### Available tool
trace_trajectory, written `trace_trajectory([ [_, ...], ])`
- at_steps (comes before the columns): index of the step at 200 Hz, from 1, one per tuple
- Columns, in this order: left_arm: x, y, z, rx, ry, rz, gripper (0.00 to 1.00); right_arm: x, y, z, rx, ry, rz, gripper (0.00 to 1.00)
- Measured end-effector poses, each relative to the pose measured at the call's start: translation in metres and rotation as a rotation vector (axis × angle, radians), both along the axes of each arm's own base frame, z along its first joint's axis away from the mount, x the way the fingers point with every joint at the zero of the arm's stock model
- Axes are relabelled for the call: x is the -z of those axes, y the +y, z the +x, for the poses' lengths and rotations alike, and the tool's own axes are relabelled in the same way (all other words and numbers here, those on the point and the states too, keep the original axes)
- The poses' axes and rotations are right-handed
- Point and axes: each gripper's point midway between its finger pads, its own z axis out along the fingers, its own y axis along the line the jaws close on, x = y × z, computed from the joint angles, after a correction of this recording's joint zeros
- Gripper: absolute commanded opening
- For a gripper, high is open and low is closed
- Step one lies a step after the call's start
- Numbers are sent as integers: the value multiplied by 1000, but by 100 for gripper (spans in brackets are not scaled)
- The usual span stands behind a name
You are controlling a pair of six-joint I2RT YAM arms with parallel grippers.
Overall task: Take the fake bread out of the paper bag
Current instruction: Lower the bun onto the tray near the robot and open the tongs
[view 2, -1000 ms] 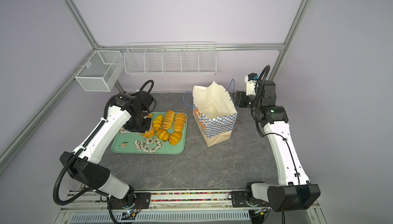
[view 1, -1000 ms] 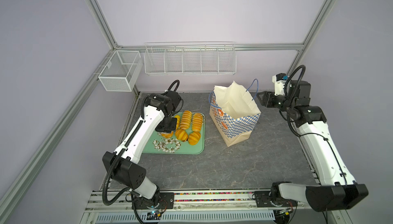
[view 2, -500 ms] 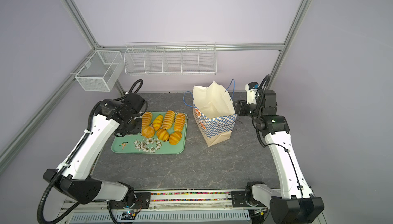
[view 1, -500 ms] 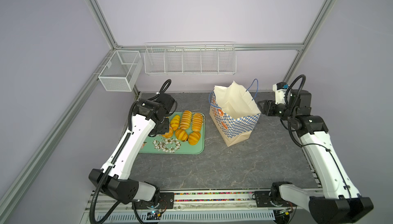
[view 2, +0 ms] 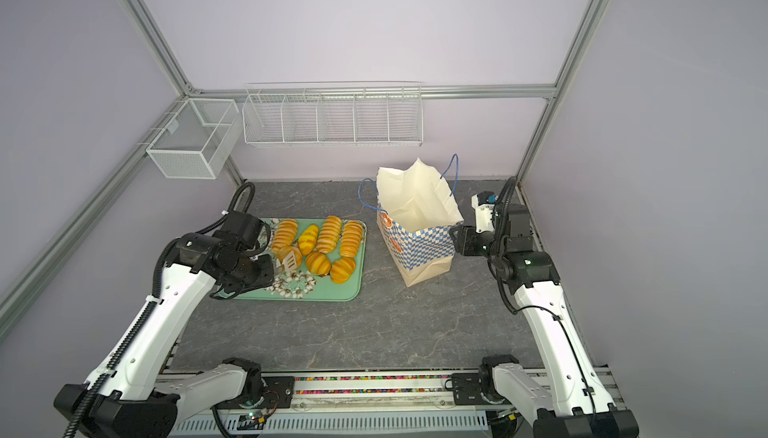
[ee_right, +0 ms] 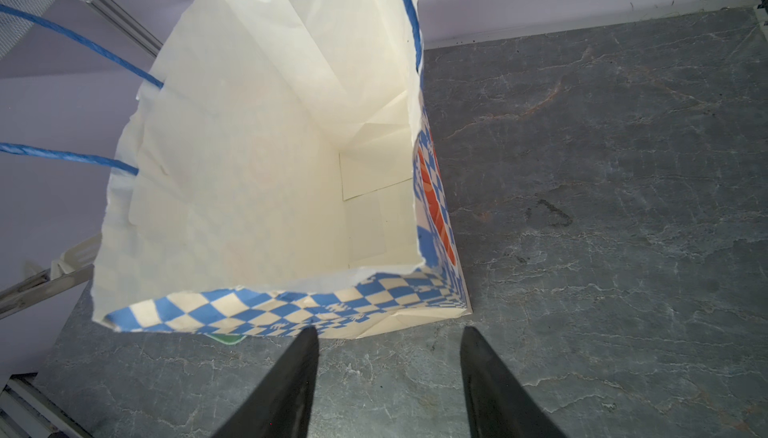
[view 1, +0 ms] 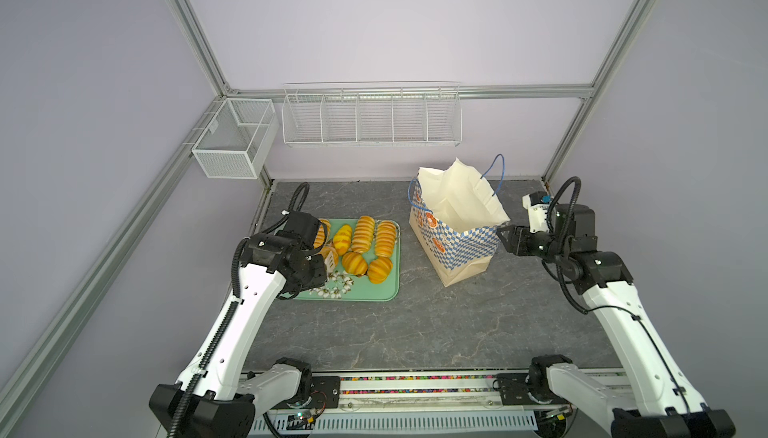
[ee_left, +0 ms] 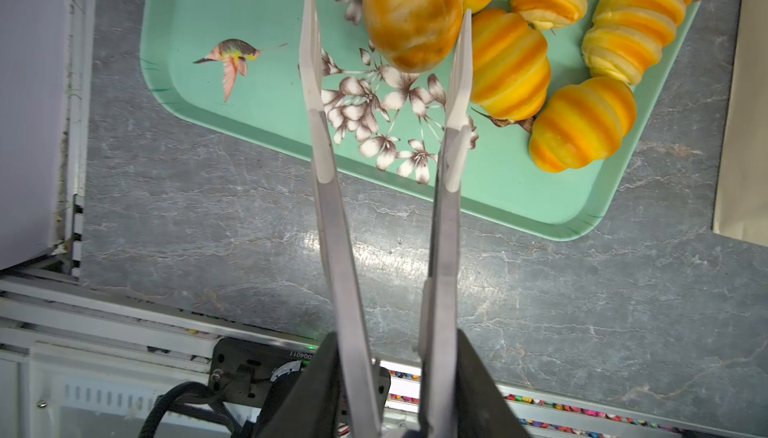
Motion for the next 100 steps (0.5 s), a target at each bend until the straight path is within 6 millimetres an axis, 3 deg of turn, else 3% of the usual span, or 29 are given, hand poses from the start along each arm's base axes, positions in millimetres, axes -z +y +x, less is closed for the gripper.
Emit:
trace_trajectory([
  [37, 13, 0, 9, -6, -11, -22, 35, -9, 0, -5, -1, -30, 2, 57],
  [100, 13, 0, 17, 3, -66, -32, 12, -13, -1, -9, 3, -45, 1, 57],
])
